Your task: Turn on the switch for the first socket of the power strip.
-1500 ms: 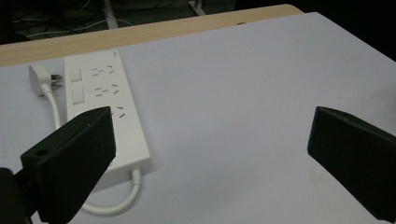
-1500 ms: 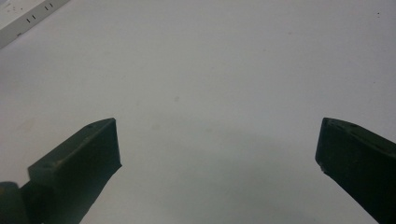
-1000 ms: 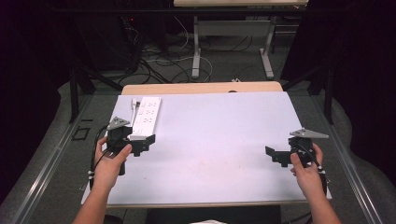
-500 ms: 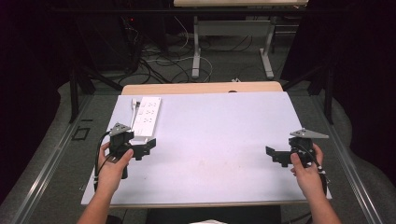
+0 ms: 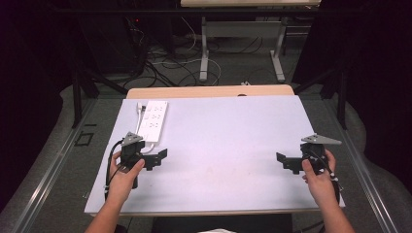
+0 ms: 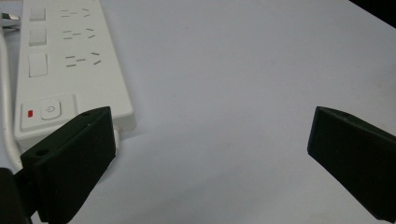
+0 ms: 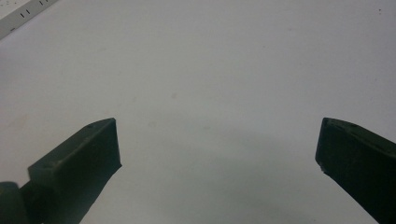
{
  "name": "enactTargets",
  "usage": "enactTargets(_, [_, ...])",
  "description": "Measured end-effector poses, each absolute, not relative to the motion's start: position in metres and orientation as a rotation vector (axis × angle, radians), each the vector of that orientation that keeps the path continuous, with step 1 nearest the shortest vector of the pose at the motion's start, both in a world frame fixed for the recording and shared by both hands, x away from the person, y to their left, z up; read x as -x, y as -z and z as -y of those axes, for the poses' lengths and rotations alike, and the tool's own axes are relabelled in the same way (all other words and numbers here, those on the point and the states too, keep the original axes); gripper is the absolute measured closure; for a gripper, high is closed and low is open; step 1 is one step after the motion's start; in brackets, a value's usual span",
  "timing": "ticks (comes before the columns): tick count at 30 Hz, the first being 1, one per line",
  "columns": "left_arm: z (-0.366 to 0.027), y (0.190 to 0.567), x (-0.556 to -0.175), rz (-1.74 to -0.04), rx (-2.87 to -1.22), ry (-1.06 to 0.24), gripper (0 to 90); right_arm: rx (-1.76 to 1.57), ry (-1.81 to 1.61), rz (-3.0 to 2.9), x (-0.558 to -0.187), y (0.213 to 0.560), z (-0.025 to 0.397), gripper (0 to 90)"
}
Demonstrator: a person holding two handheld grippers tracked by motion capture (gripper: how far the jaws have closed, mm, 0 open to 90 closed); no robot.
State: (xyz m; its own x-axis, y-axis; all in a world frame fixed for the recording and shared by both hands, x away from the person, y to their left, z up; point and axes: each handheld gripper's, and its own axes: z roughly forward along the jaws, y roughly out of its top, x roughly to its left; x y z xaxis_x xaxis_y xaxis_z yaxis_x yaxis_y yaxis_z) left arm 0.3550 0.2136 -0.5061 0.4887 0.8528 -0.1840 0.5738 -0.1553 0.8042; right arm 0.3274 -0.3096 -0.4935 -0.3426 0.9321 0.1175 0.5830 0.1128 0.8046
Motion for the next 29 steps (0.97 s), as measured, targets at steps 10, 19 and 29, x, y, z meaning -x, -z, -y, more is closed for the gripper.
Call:
enactTargets(10, [-0.2113, 0.5102, -0.3551, -1.187, -1.864, -0.389, 0.9, -1.473, -1.114, -1.989, -0.3278, 0.4944, 0.3076, 0.0])
enactTargets(19, [-0.2141, 0.5125, -0.3559, -1.196, -1.875, -0.391, 0.9, -1.471, -1.111, -1.993, -0.3296, 0.4961, 0.3072, 0.0])
enactTargets(29, [-0.2155, 0.5120, -0.3563, -1.202, -1.864, -0.394, 0.9, -1.478, -1.110, -1.991, -0.3294, 0.4961, 0.3074, 0.0])
